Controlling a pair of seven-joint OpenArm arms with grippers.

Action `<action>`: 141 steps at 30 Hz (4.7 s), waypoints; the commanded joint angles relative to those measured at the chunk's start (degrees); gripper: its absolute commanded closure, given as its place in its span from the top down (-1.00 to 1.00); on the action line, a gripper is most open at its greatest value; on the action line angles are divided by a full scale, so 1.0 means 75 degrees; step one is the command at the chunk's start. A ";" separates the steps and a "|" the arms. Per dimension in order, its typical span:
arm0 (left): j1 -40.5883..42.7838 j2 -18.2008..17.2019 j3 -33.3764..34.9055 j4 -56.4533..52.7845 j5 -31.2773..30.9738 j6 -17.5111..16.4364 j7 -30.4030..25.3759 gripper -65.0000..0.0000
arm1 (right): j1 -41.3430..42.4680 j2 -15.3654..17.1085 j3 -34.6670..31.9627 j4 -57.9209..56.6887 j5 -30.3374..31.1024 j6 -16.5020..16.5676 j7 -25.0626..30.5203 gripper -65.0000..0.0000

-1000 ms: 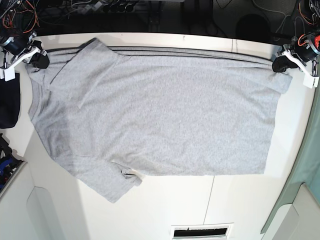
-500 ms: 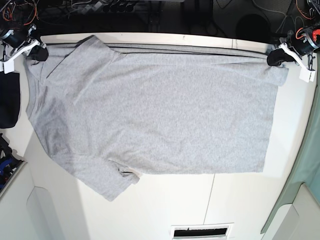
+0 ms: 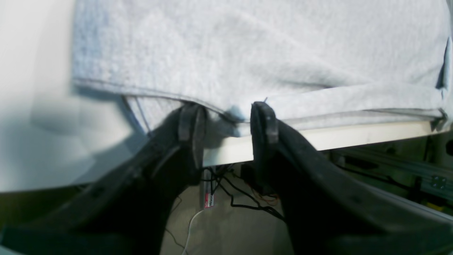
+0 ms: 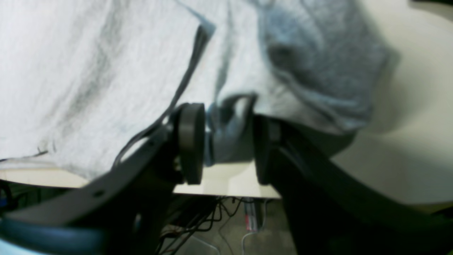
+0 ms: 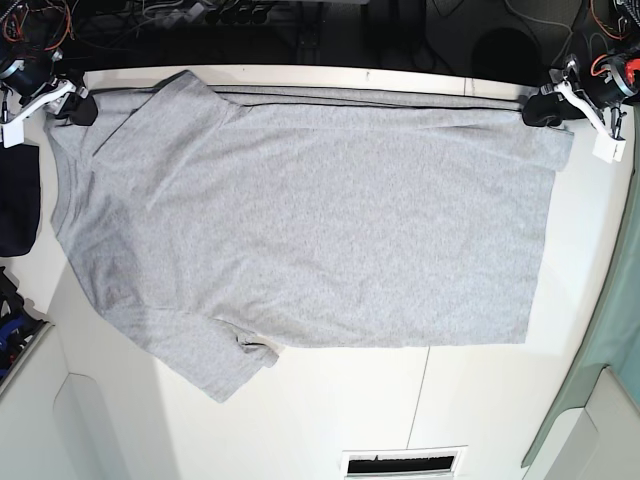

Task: Layout the t-shirt on the table in an organized manner, then fold the t-shirt properly
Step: 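Lay the taut edge down with both grippers to straighten the shirt, then release the shirt and move both grippers along its side edges, then grasp the shirt's side edge with both grippers, then lift the side edge and fold it over the shirt body with both grippers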

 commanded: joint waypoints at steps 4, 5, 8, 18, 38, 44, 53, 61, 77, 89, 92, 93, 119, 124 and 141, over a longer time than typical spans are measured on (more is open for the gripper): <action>0.0026 -0.0154 -0.0073 0.0562 -0.0146 -0.0140 -0.0012 -0.26 | 0.0003 0.0329 0.0460 0.0382 0.0117 0.0026 0.0146 -0.29; 0.0026 -0.0154 -0.0073 0.0697 -0.0146 -0.0140 0.0041 -0.26 | 0.0003 0.0388 0.0542 0.0469 0.0114 0.0026 0.0146 -0.29; 0.0026 -0.0157 -0.0073 0.1139 -0.0058 -0.0140 0.0061 -0.26 | 0.0050 0.0644 0.0679 0.0723 0.0117 -0.0035 0.0152 -0.29; -0.0009 -0.0484 -0.0079 0.1679 0.1116 0.0329 -0.0833 -0.26 | 0.1542 0.1355 0.0507 0.0606 -0.0090 -0.0093 0.0527 -0.29; -0.0632 -0.0688 0.0000 0.1588 0.1763 0.0740 -0.1580 0.04 | 0.7000 0.1387 -0.2110 -0.6169 -0.3952 -0.1224 0.3628 -0.06; -0.1853 -0.0915 0.0898 0.0361 0.2104 0.0871 -0.1746 0.04 | 0.6665 0.1370 -0.2110 -0.7155 -0.4033 -0.0597 0.4360 -0.06; -0.4590 -0.0909 0.2104 -0.2503 0.2970 0.1332 -0.2305 0.04 | 0.6408 0.1218 -0.2110 -0.7166 -0.4030 -0.0140 0.4456 -0.06; -0.6566 -0.0775 0.2154 -0.5155 0.3427 0.1329 -0.3421 0.03 | 0.6411 0.1212 -0.2110 -0.7166 -0.3888 -0.0140 0.4401 -0.06; -0.7259 -0.0233 0.3057 -0.7239 0.3579 0.1230 -0.3966 0.03 | 0.6411 0.1198 -0.2110 -0.7166 -0.3567 -0.0079 0.4249 -0.06; -0.7551 -0.0061 0.3057 -0.7230 0.3104 0.0338 -0.3637 -0.02 | 0.6455 0.1198 -0.2110 -0.7160 -0.3255 0.0146 0.4261 -0.06; -0.7554 -0.0003 0.3057 -0.7230 0.3110 0.0286 -0.3622 -0.24 | 0.6455 0.1198 -0.2139 -0.7160 -0.3258 0.0175 0.4258 -0.07; -0.7554 0.0000 0.3057 -0.7230 0.3110 0.0286 -0.3625 -0.36 | 0.6455 0.1201 -0.2165 -0.7160 -0.3261 0.0175 0.4258 -0.08; -0.6353 -0.1323 0.3051 -0.4436 -0.0358 -0.0579 -0.0236 -1.00 | 0.4374 0.1923 -0.2162 -0.4019 -0.2451 0.0172 0.3057 -1.00; -0.5327 -0.1527 0.3051 -0.3308 -0.0385 -0.0579 0.0044 -1.00 | 0.3678 0.1982 -0.2142 -0.3637 -0.2101 0.0143 0.3121 -1.00; -0.4928 -0.1591 0.2570 -0.2748 -0.0353 -0.0579 -0.0157 -0.20 | 0.3931 0.1871 -0.2145 -0.3652 -0.1833 0.0017 0.3940 -0.04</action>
